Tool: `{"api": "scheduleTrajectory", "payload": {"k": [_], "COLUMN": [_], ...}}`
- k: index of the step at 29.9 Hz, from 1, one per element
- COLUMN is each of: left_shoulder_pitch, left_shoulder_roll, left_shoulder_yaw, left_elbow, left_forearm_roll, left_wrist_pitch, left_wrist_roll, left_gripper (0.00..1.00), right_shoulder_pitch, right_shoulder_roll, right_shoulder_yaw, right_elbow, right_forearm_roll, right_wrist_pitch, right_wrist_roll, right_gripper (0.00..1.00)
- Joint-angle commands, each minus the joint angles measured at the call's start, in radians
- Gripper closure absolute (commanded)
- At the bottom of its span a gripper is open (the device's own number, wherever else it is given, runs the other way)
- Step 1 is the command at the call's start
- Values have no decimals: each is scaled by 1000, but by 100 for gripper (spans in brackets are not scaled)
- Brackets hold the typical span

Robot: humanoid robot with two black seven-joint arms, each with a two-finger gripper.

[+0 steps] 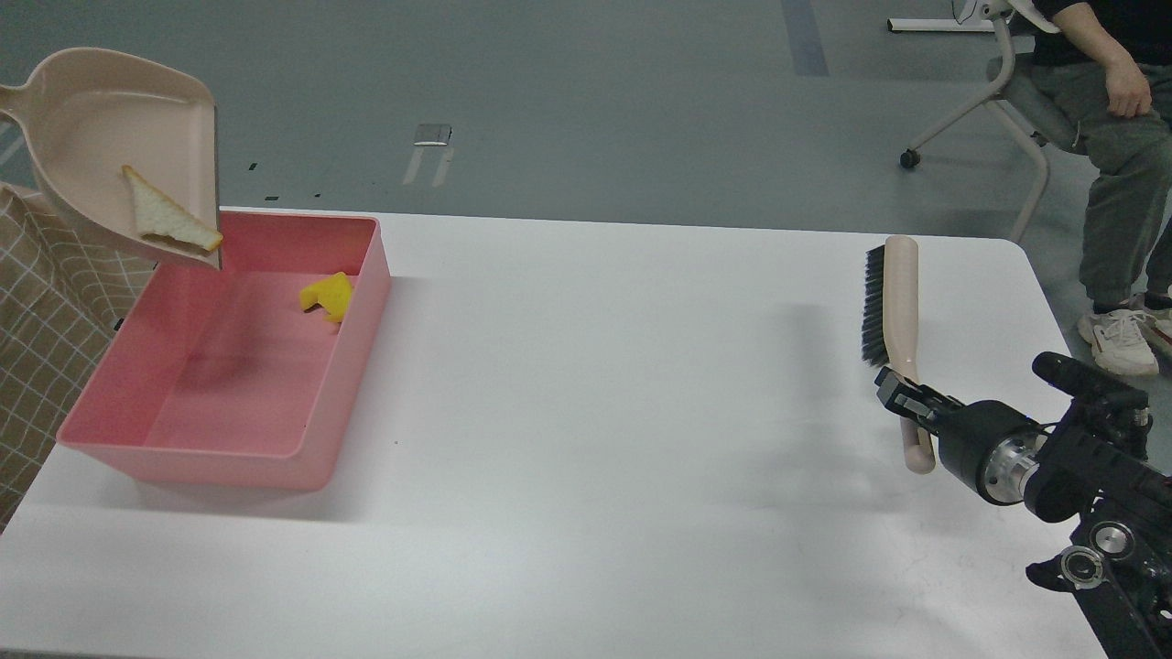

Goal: Sweep and dump garbage into bin
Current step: 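Tilt the dustpan with the left gripper to dump contents into bin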

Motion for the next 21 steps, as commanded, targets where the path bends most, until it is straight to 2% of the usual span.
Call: {"api": "scheduleTrajectory", "payload": {"k": [1, 10, 21], "left_shoulder_pitch": [0, 29, 48], "left_shoulder_roll": [6, 77, 74], "left_shoulder_yaw": [-2, -4, 2], "left_elbow": [-12, -164, -168], "left_forearm_roll": [0, -1, 20], "left_wrist_pitch": [10, 12, 32], "left_wrist_roll": [0, 0, 0], "left_gripper": [94, 94, 94], "right_shoulder_pitch": [2, 2, 2], "right_shoulder_roll": [1, 1, 3], "right_shoulder_yaw": [0, 0, 0], "right_elbow": [-7, -11, -13], "right_forearm_roll": [0, 0, 4], "right_wrist_pitch": [0, 0, 0], "right_wrist_roll": [0, 0, 0], "right_gripper": [100, 100, 100]}}
